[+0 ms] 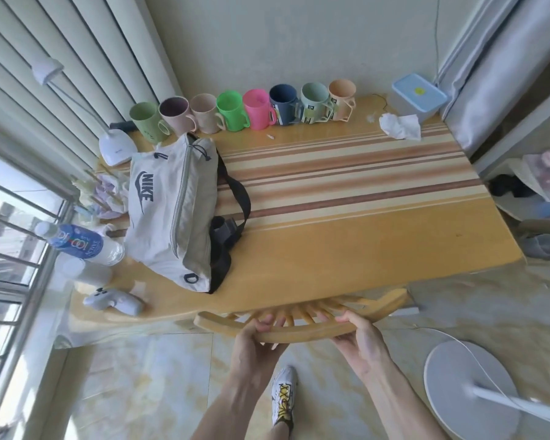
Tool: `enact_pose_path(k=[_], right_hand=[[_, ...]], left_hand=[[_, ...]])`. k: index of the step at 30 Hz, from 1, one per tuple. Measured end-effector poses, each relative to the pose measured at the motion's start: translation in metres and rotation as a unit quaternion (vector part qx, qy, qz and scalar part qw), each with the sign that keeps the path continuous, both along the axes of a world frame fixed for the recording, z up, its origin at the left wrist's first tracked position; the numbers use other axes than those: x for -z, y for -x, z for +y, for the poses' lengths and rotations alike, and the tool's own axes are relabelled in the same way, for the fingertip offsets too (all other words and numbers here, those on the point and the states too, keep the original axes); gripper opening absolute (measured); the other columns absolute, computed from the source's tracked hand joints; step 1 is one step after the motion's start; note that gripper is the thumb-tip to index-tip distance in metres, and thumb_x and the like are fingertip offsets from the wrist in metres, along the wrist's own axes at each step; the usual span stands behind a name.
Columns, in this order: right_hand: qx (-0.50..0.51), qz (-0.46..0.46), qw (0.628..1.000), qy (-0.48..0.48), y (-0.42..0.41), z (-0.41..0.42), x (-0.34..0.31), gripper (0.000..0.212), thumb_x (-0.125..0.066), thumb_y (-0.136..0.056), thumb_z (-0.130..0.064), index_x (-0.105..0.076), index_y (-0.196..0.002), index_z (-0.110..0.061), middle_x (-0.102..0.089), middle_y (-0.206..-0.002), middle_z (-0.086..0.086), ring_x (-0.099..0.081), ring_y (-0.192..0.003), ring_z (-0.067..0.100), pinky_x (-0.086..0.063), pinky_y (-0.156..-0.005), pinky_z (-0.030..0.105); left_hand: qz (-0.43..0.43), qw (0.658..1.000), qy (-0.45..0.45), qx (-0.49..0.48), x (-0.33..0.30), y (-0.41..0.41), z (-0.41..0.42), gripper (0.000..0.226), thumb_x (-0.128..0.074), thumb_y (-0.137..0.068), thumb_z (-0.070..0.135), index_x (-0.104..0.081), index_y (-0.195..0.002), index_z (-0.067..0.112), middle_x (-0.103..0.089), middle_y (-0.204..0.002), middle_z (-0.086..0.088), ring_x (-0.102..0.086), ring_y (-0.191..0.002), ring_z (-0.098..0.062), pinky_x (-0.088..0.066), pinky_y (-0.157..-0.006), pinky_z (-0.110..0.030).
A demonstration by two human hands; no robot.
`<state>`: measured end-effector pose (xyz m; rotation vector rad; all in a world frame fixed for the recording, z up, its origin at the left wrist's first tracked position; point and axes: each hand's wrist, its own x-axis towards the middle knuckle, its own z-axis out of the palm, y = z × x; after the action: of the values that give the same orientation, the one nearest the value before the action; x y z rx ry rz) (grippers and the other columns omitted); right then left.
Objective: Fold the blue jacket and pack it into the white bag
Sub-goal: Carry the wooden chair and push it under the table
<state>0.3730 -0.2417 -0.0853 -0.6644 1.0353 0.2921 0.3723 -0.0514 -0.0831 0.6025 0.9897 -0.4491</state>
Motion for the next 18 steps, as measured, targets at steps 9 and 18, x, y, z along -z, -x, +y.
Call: enact_pose_path(k=[9, 18], right_hand=[[0.005, 0.03, 0.999, 0.016, -0.013, 0.001, -0.005, 0.02, -0.048, -0.087, 0.012, -0.055, -0.099, -0.003, -0.055, -0.109, 0.023, -0.066, -0.111, 0.042, -0.055, -0.092, 0.052], [-0.033, 0.018, 0.993, 0.115, 0.024, -0.013, -0.043, 0.025, -0.067, -0.092, -0.001, -0.063, -0.115, 0.009, -0.065, -0.113, 0.024, -0.068, -0.093, 0.032, -0.053, -0.103, 0.044]], left_hand=[[0.055, 0.998, -0.015, -0.006, -0.004, -0.014, -0.002, 0.022, -0.044, -0.09, -0.011, -0.059, -0.103, -0.002, -0.064, -0.114, -0.014, -0.066, -0.102, -0.033, -0.045, -0.106, -0.065], [0.013, 0.995, -0.099, -0.004, -0.033, 0.016, -0.003, 0.03, -0.062, -0.095, 0.004, -0.055, -0.123, 0.004, -0.054, -0.127, -0.016, -0.062, -0.114, -0.034, -0.051, -0.104, -0.043]])
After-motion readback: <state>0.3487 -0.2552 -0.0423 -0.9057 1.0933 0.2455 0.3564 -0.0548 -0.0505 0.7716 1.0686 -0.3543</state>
